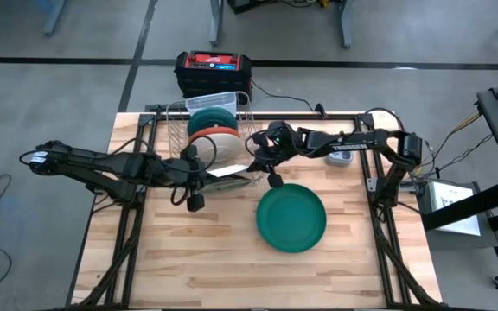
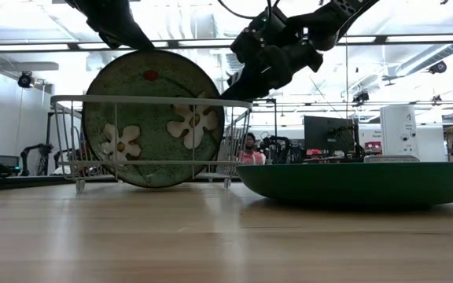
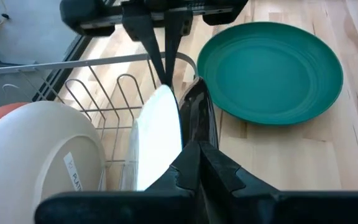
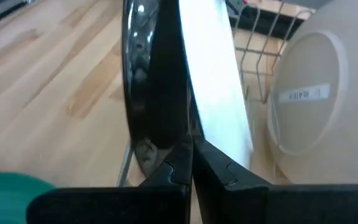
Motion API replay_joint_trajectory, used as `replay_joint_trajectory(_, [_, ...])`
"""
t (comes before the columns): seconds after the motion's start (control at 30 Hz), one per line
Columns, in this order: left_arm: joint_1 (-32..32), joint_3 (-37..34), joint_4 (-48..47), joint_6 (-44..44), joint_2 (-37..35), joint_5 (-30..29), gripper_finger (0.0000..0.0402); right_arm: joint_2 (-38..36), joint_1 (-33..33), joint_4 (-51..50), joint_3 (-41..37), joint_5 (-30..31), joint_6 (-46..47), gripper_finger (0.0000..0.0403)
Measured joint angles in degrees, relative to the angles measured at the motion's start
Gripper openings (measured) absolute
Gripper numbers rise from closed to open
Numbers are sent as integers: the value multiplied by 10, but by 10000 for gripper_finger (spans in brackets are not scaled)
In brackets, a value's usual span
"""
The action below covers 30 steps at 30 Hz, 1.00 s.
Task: Sort dishes
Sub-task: Put the blue ceramic plate into the dish rack, then adjust the dish rack
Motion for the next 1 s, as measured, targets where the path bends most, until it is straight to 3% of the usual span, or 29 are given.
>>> replay_joint_trajectory(0.23, [0,23,-23,0,-9,-51,0,-27,-2,-69,0,19,6,0])
replay_joint_trajectory(0.47, [0,70,-142,-75,-8,-135,0,-20,13,-88,0,19,12,0])
replay_joint_trajectory(0.57, [0,76,-197,-139,-8,-119,0,-20,25,-82,0,20,12,0])
replay_joint_trajectory(0.73, [-9,75,-253,-245,2,-43,0,-19,37,-60,0,19,30,0])
replay_joint_trajectory(0.9, [-54,75,-251,-254,19,-3,0,-26,39,-54,-1,29,29,0])
replay_joint_trajectory(1.0, [-91,75,-234,-277,31,12,0,-47,38,-63,-1,72,26,0])
